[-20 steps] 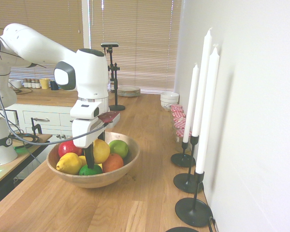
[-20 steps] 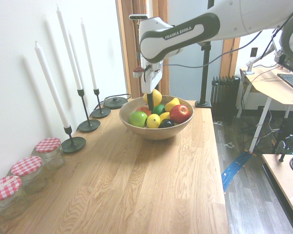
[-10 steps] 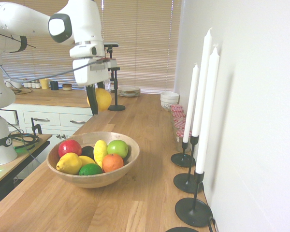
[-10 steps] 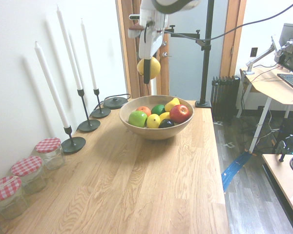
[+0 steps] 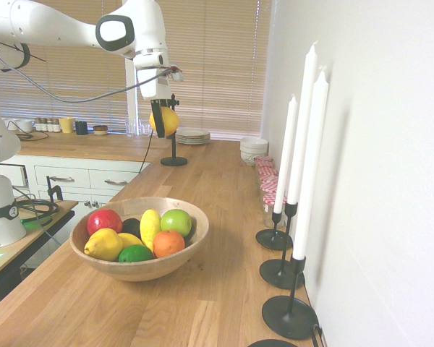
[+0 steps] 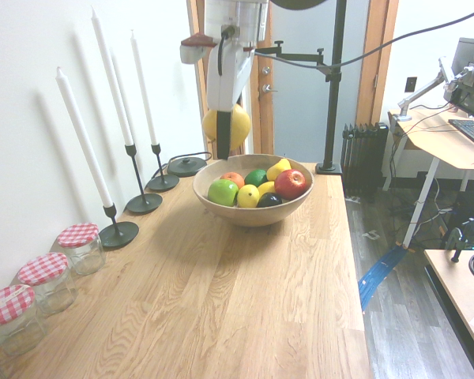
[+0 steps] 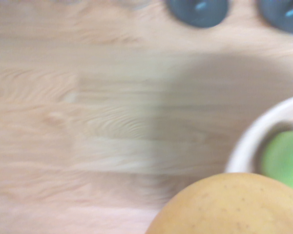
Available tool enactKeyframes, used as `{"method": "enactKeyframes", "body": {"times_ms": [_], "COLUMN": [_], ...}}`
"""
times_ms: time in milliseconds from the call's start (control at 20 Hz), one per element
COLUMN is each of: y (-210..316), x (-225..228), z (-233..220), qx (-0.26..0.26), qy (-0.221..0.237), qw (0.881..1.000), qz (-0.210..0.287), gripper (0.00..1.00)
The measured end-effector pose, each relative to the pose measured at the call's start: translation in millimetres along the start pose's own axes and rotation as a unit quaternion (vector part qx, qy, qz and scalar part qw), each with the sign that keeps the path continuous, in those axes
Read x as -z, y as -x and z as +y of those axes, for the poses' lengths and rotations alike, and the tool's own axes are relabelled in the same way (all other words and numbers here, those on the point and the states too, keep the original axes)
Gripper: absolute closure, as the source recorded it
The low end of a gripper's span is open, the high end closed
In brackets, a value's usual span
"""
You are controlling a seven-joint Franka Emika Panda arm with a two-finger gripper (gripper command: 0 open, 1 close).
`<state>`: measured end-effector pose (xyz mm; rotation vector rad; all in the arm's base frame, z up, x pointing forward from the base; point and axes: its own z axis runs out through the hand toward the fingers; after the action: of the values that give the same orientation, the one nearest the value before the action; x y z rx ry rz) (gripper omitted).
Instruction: Take pear out of the basket
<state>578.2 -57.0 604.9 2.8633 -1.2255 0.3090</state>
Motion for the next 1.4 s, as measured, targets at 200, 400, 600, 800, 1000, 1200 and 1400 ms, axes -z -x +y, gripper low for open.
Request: {"method": "enactKeyframes", "body": {"times_ms": [200,400,600,800,1000,1200,1400], "y": [29.6,39.4,43.8,43.2,42.1,32.9,25.3], "x": [-22.0,-66.3,-113.1,-155.6,-181.8,-203.1,-216.5], "z": [-12.5,-9.9,-7.0,-10.5,-14.6,-12.6,-16.5], "qx": [0.001,-0.007,-0.018,-0.028,-0.035,-0.046,-0.050], "qy": [0.001,0.009,0.014,0.023,0.027,0.028,0.030], "qw": [1.000,1.000,0.999,0.998,0.997,0.996,0.996], "qz": [-0.009,-0.023,-0.039,-0.053,-0.059,-0.064,-0.066], "gripper": [1.00,1.00,1.00,1.00,1.00,1.00,0.00]}}
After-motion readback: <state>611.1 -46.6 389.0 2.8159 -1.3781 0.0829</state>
